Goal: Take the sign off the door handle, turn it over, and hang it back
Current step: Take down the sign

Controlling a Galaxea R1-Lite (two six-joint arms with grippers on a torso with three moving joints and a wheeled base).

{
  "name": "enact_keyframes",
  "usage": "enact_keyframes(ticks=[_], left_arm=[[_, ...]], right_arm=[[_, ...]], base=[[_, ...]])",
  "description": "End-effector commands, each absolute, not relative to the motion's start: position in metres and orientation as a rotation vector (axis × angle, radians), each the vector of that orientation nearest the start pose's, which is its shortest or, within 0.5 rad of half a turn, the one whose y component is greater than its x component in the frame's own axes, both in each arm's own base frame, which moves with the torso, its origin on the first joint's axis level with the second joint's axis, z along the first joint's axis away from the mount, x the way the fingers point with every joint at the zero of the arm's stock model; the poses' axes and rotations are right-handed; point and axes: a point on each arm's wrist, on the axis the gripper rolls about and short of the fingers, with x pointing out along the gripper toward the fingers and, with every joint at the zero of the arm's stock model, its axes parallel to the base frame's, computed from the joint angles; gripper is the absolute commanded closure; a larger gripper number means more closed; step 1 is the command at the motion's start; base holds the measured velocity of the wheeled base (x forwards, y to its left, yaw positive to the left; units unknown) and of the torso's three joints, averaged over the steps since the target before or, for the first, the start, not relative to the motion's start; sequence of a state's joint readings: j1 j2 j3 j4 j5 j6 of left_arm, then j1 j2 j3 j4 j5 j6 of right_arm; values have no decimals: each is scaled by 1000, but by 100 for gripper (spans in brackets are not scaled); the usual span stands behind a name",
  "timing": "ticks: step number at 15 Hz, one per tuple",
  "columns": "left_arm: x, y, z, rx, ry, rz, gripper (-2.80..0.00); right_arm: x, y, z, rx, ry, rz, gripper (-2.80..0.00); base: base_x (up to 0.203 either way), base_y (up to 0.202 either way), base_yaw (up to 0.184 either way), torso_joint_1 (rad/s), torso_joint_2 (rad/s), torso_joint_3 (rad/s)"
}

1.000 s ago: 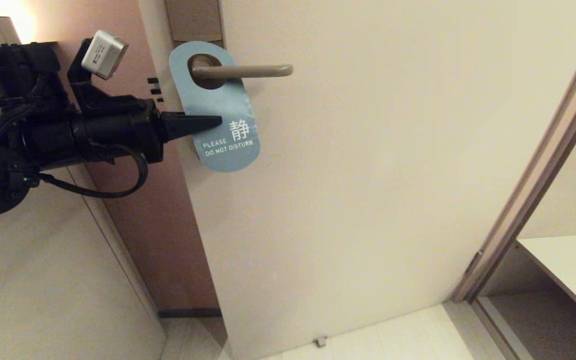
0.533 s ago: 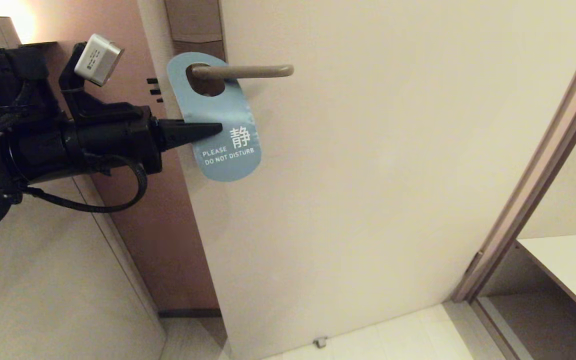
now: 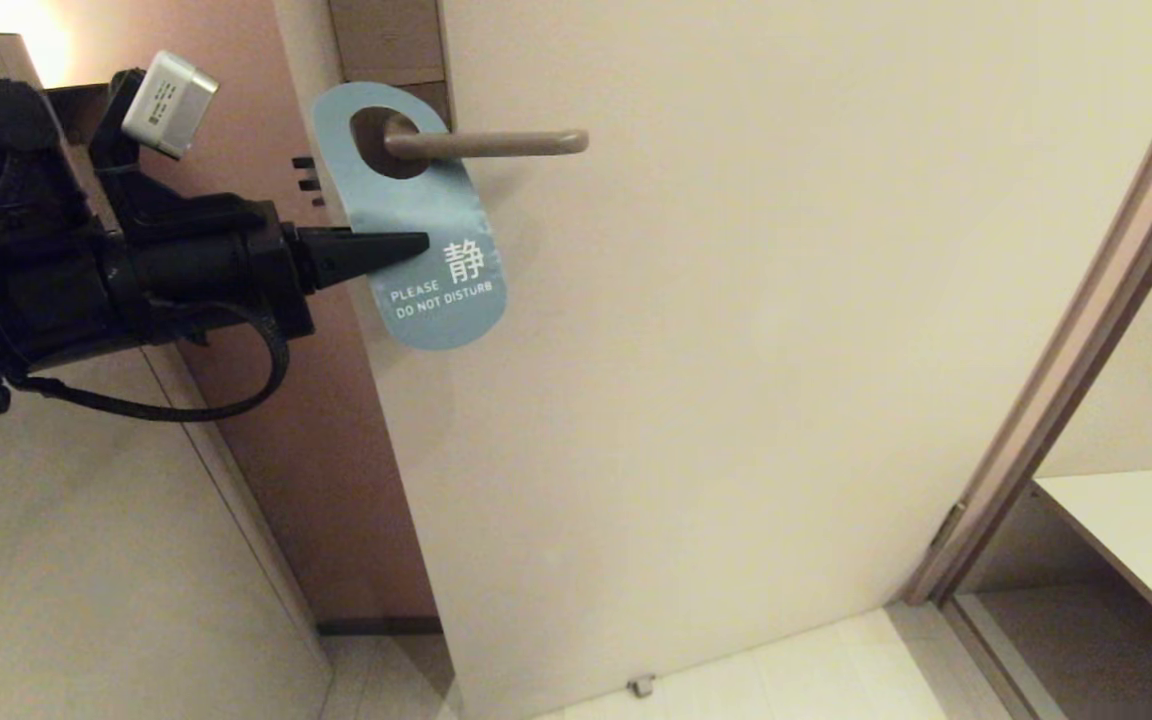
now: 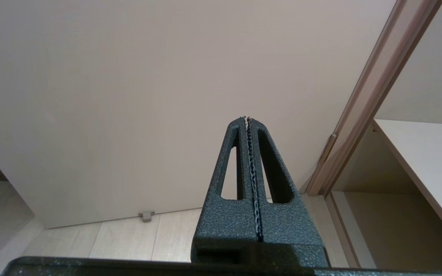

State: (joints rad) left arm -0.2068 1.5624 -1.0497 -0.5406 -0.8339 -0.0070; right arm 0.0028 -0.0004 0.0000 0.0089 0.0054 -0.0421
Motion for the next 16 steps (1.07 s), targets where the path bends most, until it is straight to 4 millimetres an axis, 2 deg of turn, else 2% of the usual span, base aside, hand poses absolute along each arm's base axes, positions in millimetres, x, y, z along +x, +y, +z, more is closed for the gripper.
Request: enact_keyframes(ticks=[1,5,10,16], left_arm=[[268,-73,286,6,-37,-1031,0],[261,-83,285,2,-37,-944,0],[251,-85,282,0,-29,-946,0],[242,-98,282,-4,-29,-862,0]], right_arm=[[-23,0,75,-43,8,9,0],[-23,0,75,-43,8,9,0],[-23,0,75,-43,9,9,0],[-23,0,75,-43,9,9,0]], base=[[0,0,0,0,0,0],[0,0,0,0,0,0],[0,0,0,0,0,0],[0,0,0,0,0,0]])
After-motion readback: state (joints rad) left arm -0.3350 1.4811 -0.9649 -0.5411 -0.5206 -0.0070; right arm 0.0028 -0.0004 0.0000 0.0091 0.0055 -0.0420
